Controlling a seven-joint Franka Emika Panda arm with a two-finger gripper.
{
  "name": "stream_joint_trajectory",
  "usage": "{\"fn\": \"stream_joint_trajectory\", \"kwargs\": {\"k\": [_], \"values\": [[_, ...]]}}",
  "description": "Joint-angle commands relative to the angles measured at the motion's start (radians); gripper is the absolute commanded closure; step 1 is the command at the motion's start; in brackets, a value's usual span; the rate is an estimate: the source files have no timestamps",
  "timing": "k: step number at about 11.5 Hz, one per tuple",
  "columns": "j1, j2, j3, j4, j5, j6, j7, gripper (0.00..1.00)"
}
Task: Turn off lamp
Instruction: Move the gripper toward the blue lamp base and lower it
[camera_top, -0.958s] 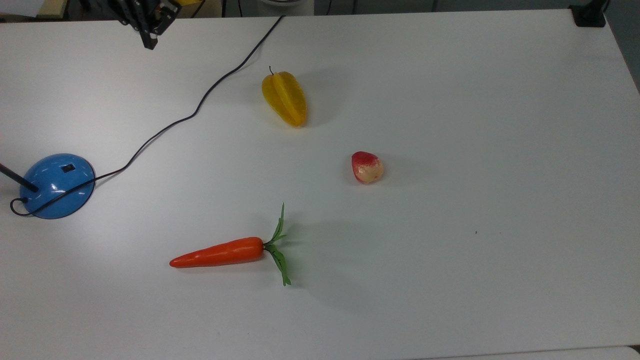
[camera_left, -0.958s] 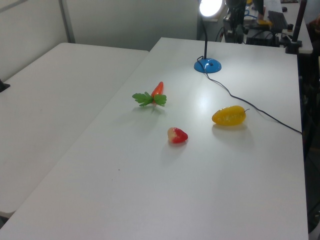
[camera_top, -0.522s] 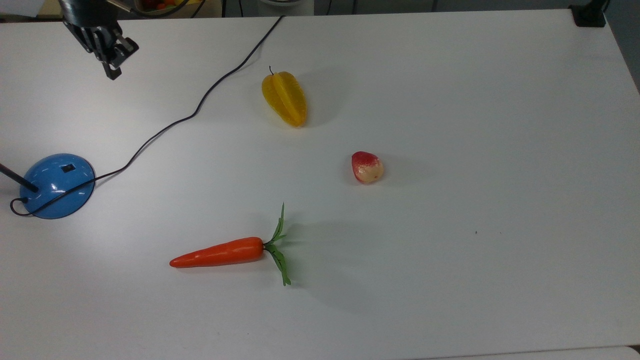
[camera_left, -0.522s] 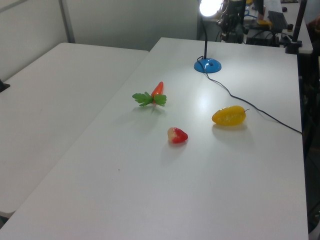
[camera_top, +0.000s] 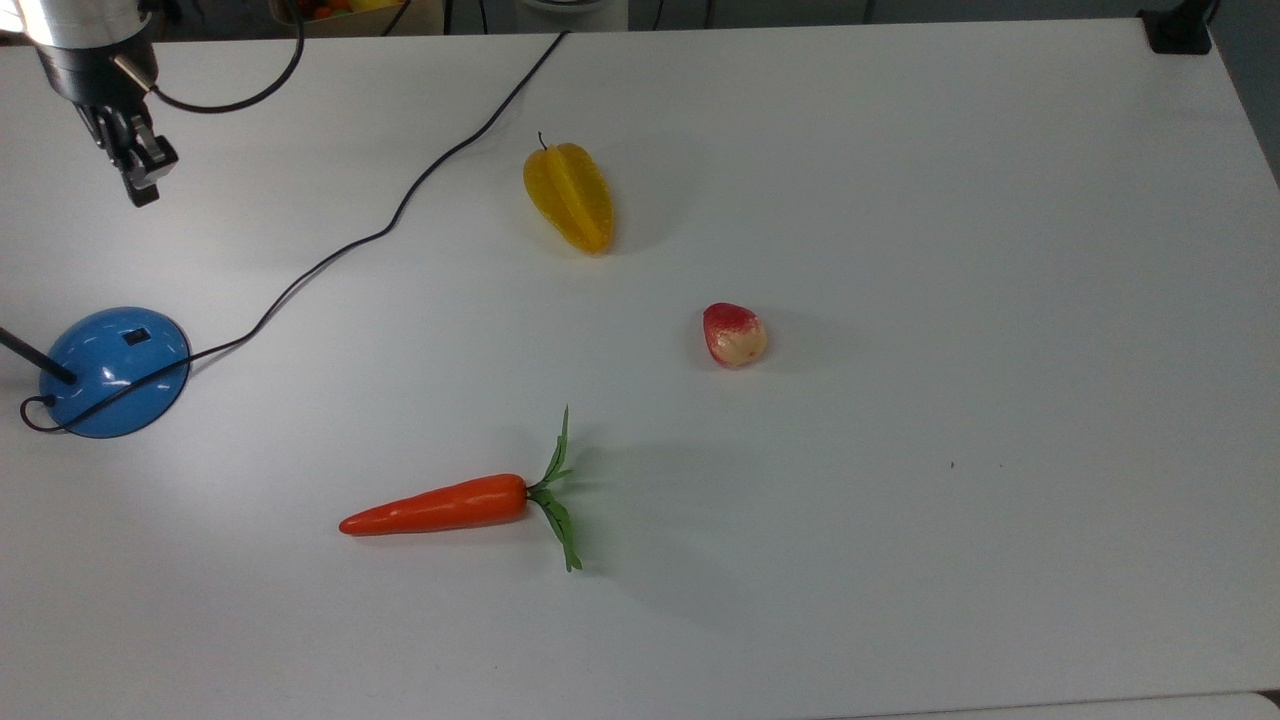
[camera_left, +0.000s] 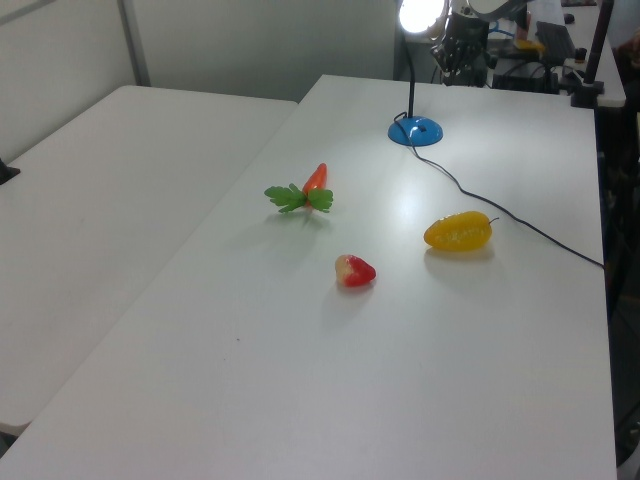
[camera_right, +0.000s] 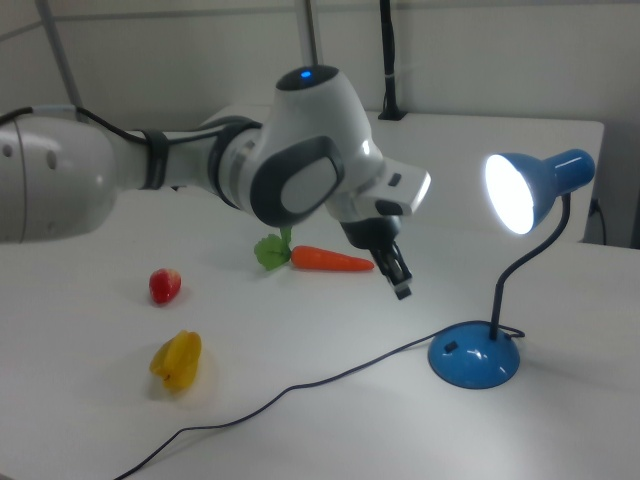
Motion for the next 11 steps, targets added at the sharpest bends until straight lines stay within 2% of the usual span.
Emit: {"fn": "stream_joint_trajectory", "kwargs": {"k": [1,3,8,11], "values": [[-0.041,0.069,0.002,0.005,-0.015,0.121,0.081,1.00],[-0.045,0.115,-0.002,0.005,-0.038,0.193,0.106,1.00],[-0.044,0.214,-0.041,0.009,-0.041,0.360,0.133,1.00],[-0.039,0.236,-0.041,0.011,-0.053,0.377,0.156,1.00]]}}
